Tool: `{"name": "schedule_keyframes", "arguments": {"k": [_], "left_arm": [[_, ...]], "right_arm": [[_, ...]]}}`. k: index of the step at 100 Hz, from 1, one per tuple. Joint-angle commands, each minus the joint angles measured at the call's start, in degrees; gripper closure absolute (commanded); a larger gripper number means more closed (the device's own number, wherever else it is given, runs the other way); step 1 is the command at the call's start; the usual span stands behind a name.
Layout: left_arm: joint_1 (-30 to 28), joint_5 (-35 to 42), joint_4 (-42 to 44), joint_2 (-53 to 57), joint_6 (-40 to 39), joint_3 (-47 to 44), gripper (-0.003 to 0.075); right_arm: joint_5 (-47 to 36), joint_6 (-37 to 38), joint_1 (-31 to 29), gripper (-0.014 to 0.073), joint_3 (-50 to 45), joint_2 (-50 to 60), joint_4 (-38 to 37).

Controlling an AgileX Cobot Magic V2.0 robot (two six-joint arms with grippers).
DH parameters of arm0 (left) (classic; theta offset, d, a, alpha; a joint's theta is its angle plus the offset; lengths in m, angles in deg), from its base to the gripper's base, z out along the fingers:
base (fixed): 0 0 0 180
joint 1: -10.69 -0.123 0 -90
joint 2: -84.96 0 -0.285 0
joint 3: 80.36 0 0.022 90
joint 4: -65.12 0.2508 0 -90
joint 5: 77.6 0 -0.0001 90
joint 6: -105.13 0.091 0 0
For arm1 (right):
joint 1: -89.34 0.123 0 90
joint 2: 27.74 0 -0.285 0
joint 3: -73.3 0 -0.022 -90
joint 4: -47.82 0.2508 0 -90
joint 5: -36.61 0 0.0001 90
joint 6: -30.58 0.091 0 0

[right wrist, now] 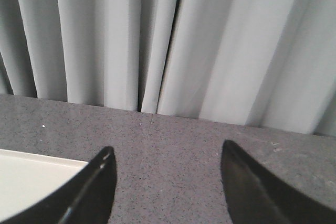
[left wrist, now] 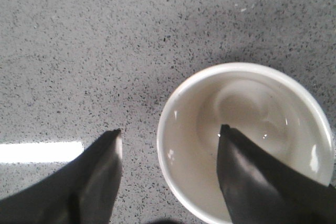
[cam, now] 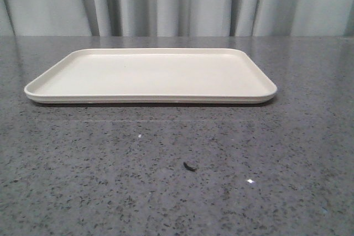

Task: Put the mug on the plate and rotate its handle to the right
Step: 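Lift the white mug with the left gripper and carry it toward the tray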

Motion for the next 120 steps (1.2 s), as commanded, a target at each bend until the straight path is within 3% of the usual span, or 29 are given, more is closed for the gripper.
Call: {"name": "schedule_keyframes", "arguments": {"k": [1,52,66,89,120], "left_arm": [[-0.2,-0.5,1.5,-0.2,-0.2,0.7,0.0320],[-0.2,0.4,2.5,-7.4,-0.2,-0.9,0.0330],[-0.2,0.8,3.3,-7.7,-0.2,-0.9,0.0423],[-0.2,2.0,5.7,-7.7,-0.2,-0.9,0.0740],[-0.2,1.9,0.8,-7.7,3.0,-0.8,0.0727]], "right_arm": [[-3.2,-0.6,0.1,0.0150,1.9,-0.3,0.0],[-1.9,-1.0,0.1,0.0150,1.9,-0.3,0.0],[-1.3,-1.0,0.1,0.0150,1.9,-0.3,0.0],[-1.2,-1.0,0.1,0.0150,1.9,-0.3,0.0],[-0.8,-1.0,0.1,0.0150,1.9,-0.3,0.0]]}}
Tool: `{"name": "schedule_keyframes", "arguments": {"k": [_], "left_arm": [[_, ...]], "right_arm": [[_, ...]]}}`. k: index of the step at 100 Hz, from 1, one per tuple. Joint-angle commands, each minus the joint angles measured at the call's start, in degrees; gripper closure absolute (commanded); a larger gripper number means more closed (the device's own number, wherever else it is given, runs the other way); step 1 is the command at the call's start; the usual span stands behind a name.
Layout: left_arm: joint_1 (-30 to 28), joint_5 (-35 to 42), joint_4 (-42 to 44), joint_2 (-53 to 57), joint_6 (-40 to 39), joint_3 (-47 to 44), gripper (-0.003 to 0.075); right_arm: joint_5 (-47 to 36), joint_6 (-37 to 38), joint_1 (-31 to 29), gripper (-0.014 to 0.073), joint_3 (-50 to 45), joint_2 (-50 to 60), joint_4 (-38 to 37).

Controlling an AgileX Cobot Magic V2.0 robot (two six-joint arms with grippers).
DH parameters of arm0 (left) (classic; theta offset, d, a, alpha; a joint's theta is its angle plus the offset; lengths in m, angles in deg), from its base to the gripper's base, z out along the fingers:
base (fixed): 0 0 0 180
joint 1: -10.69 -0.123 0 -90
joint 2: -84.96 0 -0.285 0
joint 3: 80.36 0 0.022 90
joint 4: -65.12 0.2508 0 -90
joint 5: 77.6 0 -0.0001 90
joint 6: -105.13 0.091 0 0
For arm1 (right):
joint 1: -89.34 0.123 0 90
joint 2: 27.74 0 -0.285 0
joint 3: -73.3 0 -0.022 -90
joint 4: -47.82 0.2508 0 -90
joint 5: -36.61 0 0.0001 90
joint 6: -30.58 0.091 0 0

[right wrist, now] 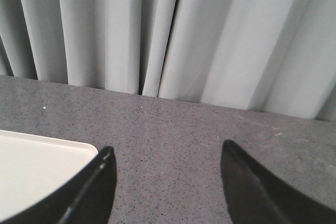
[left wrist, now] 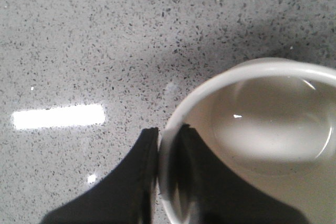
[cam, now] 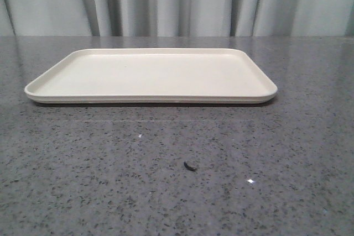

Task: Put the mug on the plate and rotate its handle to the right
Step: 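Lift the white mug with the left gripper and carry it toward the tray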

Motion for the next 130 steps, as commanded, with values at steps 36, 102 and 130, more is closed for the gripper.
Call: {"name": "schedule_keyframes", "arguments": {"k": [36,102,130], "left_arm": [[0.0,1.2,-3.6,2.0,1.9,2.0,0.0727],[0.0,1.3,-10.3,2.2,3.3,10.0,0.0727],[0.1,4.0,-19.2,0.6,5.5,13.5,0.0727]], "right_arm": [[-3.1,-0.6,0.1,0.0150,1.9,-0.3,0.0],[-3.2,-0.6,0.1,0.0150,1.9,-0.3,0.0],[-3.3,-0.6,0.1,0.0150,1.9,-0.3,0.0]]}}
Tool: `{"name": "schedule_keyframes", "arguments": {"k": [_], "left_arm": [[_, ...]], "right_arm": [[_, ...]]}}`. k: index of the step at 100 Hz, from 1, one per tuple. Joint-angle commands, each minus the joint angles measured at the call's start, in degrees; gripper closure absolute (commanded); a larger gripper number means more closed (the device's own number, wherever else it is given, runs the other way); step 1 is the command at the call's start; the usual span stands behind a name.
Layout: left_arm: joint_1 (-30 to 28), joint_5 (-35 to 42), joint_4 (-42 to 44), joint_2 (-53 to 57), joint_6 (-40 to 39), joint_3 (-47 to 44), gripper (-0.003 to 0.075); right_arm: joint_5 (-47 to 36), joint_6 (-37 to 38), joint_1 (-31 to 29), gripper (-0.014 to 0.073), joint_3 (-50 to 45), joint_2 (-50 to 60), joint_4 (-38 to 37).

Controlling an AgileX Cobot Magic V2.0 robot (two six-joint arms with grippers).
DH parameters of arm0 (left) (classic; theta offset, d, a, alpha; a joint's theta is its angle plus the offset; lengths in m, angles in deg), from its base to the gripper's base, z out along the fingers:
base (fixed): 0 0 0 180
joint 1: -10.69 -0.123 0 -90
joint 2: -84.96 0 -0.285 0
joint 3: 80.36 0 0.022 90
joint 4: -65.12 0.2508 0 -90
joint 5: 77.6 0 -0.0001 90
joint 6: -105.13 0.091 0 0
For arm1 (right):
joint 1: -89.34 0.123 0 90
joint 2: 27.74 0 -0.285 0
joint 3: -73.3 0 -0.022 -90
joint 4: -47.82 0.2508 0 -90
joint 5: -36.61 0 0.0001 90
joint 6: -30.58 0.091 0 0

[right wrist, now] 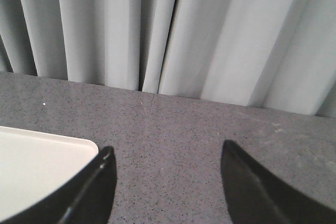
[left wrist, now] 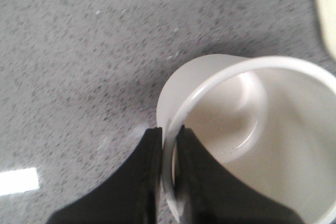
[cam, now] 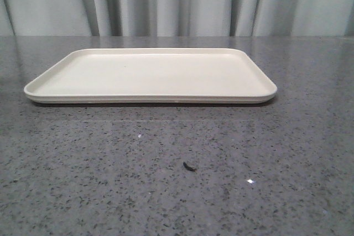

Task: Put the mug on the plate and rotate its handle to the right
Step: 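Lift the white mug with the left gripper and carry it toward the tray, then lower the mug onto the tray and open the left gripper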

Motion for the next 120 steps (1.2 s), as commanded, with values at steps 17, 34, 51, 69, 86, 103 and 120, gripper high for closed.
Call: {"name": "schedule_keyframes", "arguments": {"k": [17,34,51,69,86,103,120], "left_arm": [[0.3,2.9,-12.0,-3.9,4.0,12.9,0.0729],[3.6,2.0,-14.7,-9.9,5.0,21.7,0.0729],[9.7,1.5,-14.7,-16.9,5.0,28.5,0.0729],[15.7,1.4,-14.9,-23.6,5.0,33.8,0.0729],[19.3,1.5,-15.1,-28.9,5.0,37.5,0.0729],[20.7,1.2,-16.0,-32.4,5.0,39.5,0.0729],[20.7,0.9,-18.0,-33.8,5.0,39.8,0.0729]], "right_arm": [[-4.1,-0.6,0.1,0.0150,1.9,-0.3,0.0],[-4.1,-0.6,0.1,0.0150,1.9,-0.3,0.0],[-4.1,-0.6,0.1,0.0150,1.9,-0.3,0.0],[-4.4,-0.6,0.1,0.0150,1.9,-0.3,0.0],[-4.5,-0.6,0.1,0.0150,1.9,-0.3,0.0],[-4.6,-0.6,0.1,0.0150,1.9,-0.3,0.0],[-4.6,-0.6,0.1,0.0150,1.9,-0.3,0.0]]}}
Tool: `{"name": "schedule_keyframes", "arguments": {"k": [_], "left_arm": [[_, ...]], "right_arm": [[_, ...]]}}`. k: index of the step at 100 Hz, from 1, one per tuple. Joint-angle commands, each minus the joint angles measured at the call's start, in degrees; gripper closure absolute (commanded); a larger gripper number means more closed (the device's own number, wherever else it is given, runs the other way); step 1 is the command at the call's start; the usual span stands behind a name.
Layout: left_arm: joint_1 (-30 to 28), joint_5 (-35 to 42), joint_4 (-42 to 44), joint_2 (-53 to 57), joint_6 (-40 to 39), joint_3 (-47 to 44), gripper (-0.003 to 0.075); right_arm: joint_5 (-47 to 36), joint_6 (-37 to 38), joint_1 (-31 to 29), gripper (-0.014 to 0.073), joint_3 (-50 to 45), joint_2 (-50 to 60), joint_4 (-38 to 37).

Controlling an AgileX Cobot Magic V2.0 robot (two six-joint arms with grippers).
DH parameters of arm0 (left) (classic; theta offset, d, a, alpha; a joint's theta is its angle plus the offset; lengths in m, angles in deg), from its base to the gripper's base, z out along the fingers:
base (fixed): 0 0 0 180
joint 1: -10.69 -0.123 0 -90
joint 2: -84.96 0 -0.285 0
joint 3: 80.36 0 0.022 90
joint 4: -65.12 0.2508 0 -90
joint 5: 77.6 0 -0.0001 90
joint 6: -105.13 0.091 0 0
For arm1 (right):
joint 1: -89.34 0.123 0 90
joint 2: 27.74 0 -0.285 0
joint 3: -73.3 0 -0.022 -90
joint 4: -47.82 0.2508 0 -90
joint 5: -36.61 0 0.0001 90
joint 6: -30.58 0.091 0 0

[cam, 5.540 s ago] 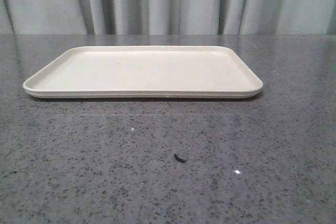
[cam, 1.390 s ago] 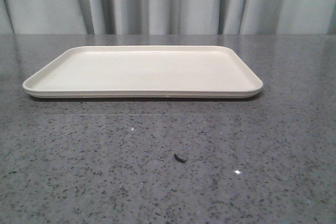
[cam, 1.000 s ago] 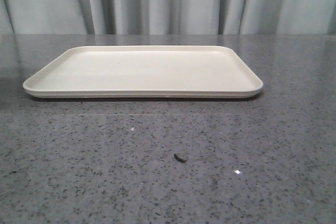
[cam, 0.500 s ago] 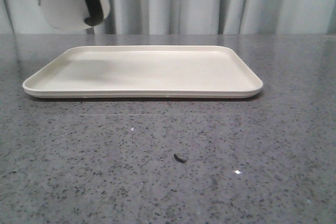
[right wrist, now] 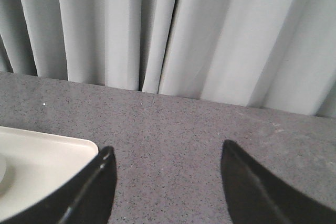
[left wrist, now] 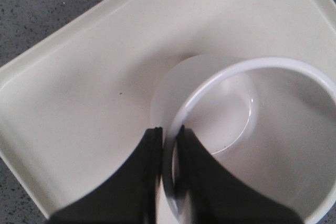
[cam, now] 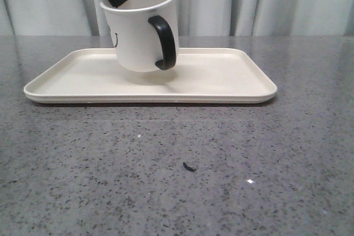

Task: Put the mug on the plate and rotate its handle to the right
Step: 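Lower the mug onto the tray and open the left gripper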

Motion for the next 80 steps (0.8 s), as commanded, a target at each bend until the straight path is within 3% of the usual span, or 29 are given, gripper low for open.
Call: {"name": "schedule_keyframes", "arguments": {"k": [1,80], "left_arm": [[0.5,1.6,-2.5,2.4,-0.1,2.2,0.0729],[0.6,-0.6,-3.0,-0.5,0.0,2.2,0.0724]], "right_arm": [[-4.6,-0.5,0.1,0.0150,1.9,-0.3,0.0],[-4.4,-0.5,0.1,0.0150,1.9,-0.3,0.0]]}}
